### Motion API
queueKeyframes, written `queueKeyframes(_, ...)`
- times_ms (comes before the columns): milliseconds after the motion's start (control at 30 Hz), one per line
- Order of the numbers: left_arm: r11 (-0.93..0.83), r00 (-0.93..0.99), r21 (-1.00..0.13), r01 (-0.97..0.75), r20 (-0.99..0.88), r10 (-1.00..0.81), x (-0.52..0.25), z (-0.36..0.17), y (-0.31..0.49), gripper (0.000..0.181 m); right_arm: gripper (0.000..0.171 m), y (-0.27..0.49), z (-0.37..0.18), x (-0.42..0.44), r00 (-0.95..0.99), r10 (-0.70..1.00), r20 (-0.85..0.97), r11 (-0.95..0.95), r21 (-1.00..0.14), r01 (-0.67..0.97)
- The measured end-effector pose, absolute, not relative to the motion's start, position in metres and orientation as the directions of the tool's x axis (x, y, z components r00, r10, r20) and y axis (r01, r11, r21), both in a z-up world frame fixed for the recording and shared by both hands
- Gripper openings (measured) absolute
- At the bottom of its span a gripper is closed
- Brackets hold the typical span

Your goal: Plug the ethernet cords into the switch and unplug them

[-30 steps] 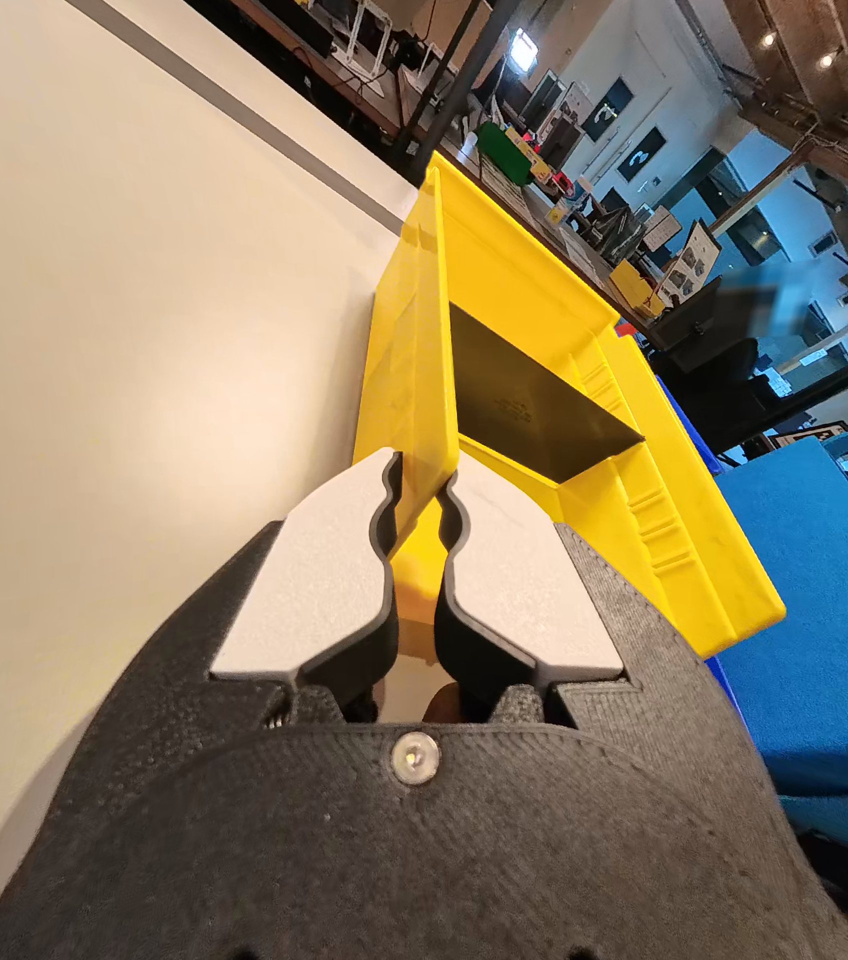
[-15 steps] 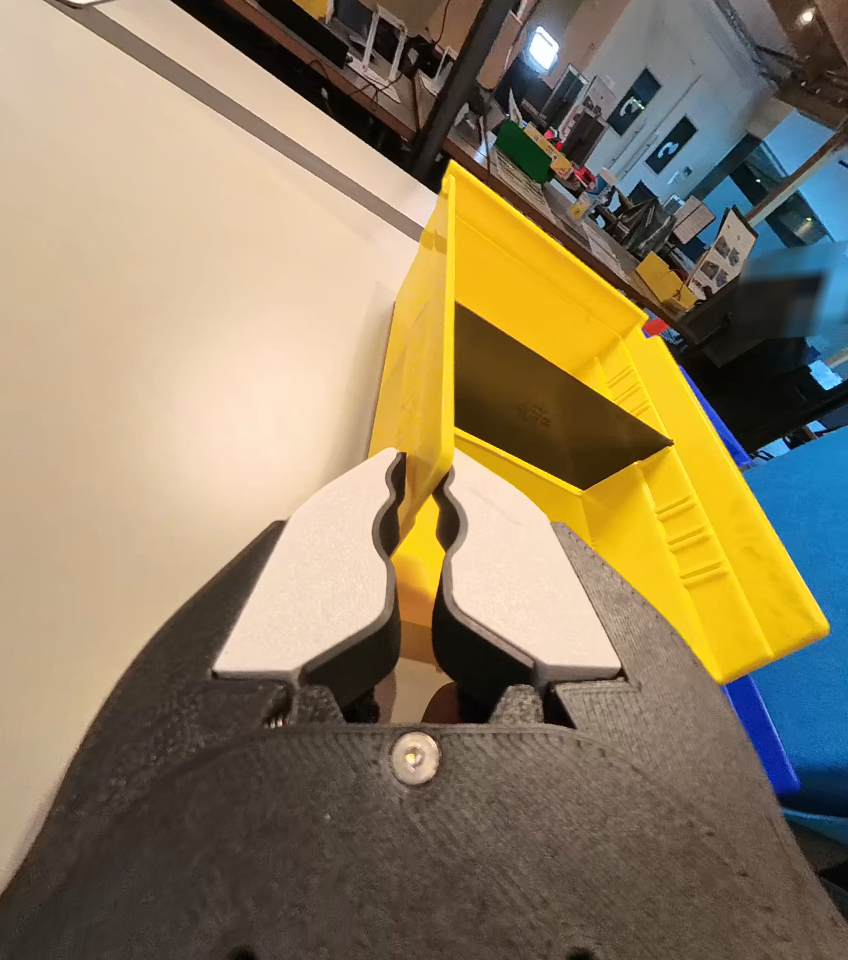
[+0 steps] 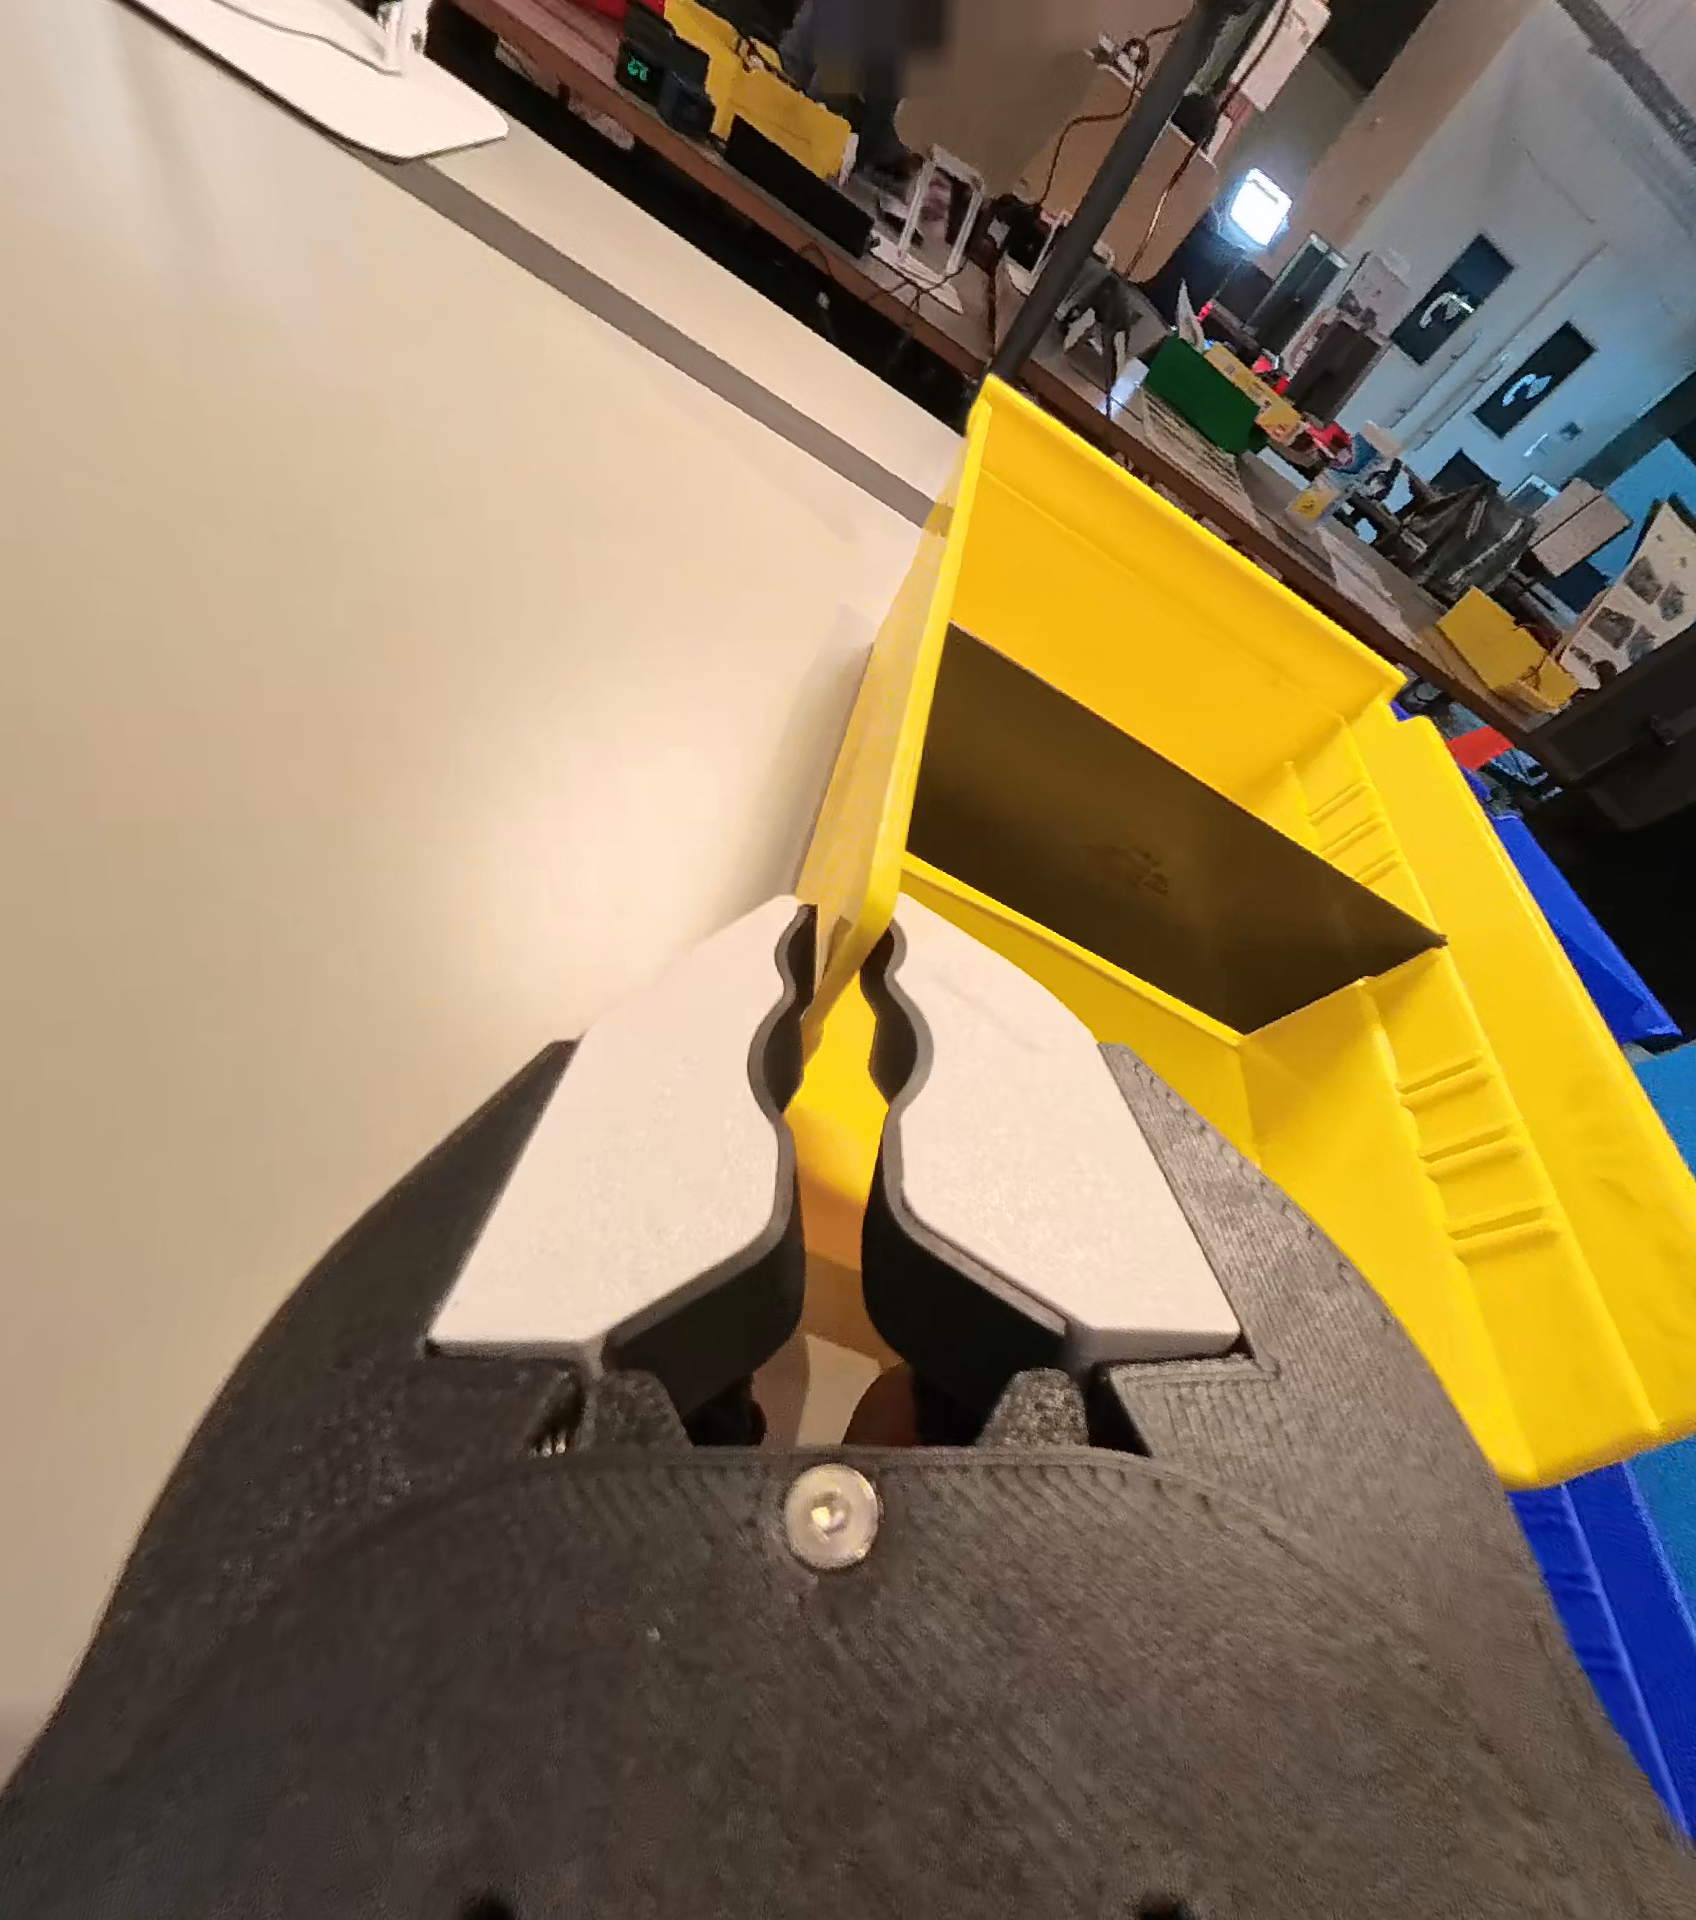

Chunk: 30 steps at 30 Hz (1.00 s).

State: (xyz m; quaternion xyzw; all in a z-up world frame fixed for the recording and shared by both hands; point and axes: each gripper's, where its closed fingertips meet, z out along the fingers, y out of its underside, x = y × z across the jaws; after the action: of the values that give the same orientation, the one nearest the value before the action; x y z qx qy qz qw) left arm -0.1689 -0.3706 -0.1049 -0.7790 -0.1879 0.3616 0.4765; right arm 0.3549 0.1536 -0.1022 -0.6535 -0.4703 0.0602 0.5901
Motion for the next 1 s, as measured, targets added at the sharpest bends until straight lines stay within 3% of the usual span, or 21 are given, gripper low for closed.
queueKeyframes(433, -0.474, 0.684, -0.879, -0.047, -0.374, 0.626, -0.166, -0.106, -0.373, 0.006, 0.01, 0.164, -0.103, 0.369, 0.534, 0.672, 0.514, 0.132, -0.792, 0.596)
queueKeyframes(533, -0.466, 0.706, -0.882, -0.071, -0.375, 0.601, -0.156, -0.104, -0.373, 0.03, 0.026, 0.154, -0.095, 0.37, 0.512, 0.68, 0.525, 0.159, -0.787, 0.596)
queueKeyframes(800, -0.219, 0.719, -0.951, -0.217, -0.308, 0.623, -0.121, -0.016, -0.402, 0.035, 0.025, 0.107, -0.026, 0.363, 0.468, 0.683, 0.561, 0.314, -0.804, 0.505)
queueKeyframes(900, -0.304, 0.601, -0.927, -0.221, -0.375, 0.706, -0.161, -0.002, -0.417, 0.039, 0.023, 0.084, -0.035, 0.325, 0.381, 0.732, 0.565, 0.371, -0.8, 0.472)
queueKeyframes(1000, -0.465, 0.561, -0.878, -0.111, -0.441, 0.7, -0.216, -0.022, -0.415, 0.051, 0.024, 0.077, -0.067, 0.285, 0.307, 0.774, 0.554, 0.366, -0.787, 0.496)
